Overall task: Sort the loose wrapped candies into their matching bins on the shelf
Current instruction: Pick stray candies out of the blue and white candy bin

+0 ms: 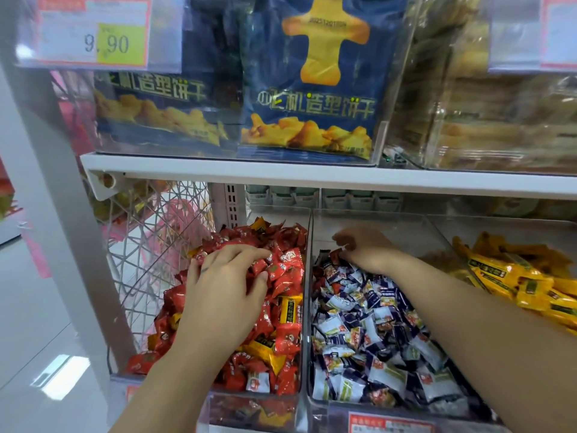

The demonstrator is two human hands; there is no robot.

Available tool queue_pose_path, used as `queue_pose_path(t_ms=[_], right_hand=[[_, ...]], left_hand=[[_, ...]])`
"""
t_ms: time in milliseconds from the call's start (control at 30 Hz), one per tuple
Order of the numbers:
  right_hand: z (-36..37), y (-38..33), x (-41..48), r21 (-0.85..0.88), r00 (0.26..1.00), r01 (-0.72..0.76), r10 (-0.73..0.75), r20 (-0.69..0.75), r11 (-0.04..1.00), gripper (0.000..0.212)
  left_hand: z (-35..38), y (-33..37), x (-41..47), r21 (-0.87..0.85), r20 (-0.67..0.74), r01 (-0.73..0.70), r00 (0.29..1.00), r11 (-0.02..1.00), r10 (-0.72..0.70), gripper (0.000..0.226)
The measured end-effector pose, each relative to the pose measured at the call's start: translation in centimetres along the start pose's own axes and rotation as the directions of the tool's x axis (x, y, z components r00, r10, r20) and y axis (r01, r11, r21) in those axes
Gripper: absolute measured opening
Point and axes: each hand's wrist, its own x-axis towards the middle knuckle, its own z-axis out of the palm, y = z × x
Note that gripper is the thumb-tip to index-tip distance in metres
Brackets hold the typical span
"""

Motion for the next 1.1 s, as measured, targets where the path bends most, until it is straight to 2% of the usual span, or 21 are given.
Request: queue_pose_path(t_ms=[100,167,267,367,433,500,567,633,767,833,900,967,1033,1100], right_hand=[[0.7,0.0,0.3,-0.142,0.997,0.030,-0.019,0.079,0.989,0.041],[1.1,0.2,0.6,-0.246,0.995,0.038,-0.015,0.096,0.968,0.031],[1.1,0.6,1.0,-0.271,0.998,-0.004,0.020,0.058,0.963,0.015],[0.8,0.7,0.8,-0.290,0.999,-0.024,0.031,0.021,0.957,0.012],[0.4,0.5,0.4,-0.191,0.996,-0.062,0.048,-0.078,0.980,0.011],[-0.1,-0.3,-0.1,0.110,0.964,-0.071,0.097,-0.249,0.991,0.011],[-0.8,-1.8,-0.5,0.336,0.885,0.046,0.117,-0.451,0.941,0.011],[-1.7,-3.8,-0.7,0.386,0.851,0.154,0.077,-0.520,0.910,0.019],[-2.2,-6.1,-0.9,0.416,0.920,0.293,-0.135,-0.368,0.861,0.017],[-2.1,-5.3,-1.0,0.343,0.951,0.242,-0.151,-0.271,0.908,0.018],[-1.4,-4.0,-1.1,0.213,0.987,0.147,-0.129,-0.095,0.966,0.021],[-0.3,-3.0,-1.3,0.042,0.986,0.118,-0.122,0.114,0.992,0.026],[0.9,-2.1,-1.1,-0.105,0.952,0.138,-0.102,0.289,0.985,0.032],[1.5,-1.6,-0.7,-0.183,0.926,0.148,-0.071,0.372,0.972,0.036]], left_hand=[[0.4,-0.2,0.0,0.005,0.009,-0.005,1.000,1.000,0.005,0.030],[0.7,-0.3,0.0,0.002,0.015,-0.004,1.000,1.000,0.004,0.030],[1.0,-0.5,0.2,0.004,0.006,-0.009,1.000,1.000,0.009,0.029],[1.2,-0.7,0.1,0.007,0.005,-0.013,1.000,1.000,0.013,0.030],[1.3,-0.8,0.1,0.006,0.006,-0.015,1.000,1.000,0.015,0.030],[1.3,-0.9,0.2,0.006,0.010,-0.014,1.000,1.000,0.014,0.030],[1.3,-0.9,0.2,0.012,0.011,-0.015,1.000,1.000,0.015,0.030],[1.3,-0.9,0.2,0.019,0.011,-0.015,1.000,1.000,0.015,0.031],[1.3,-0.9,0.1,0.016,-0.006,-0.012,1.000,1.000,0.012,0.030],[1.2,-0.8,0.1,0.010,-0.008,-0.013,1.000,1.000,0.013,0.030],[1.2,-0.8,0.1,0.014,-0.003,-0.014,1.000,1.000,0.014,0.030],[1.2,-0.8,0.1,0.017,0.001,-0.012,1.000,1.000,0.012,0.030],[1.3,-0.8,0.1,0.019,0.000,-0.010,1.000,1.000,0.010,0.030],[1.3,-0.8,0.1,0.018,-0.005,-0.013,1.000,1.000,0.013,0.030]])
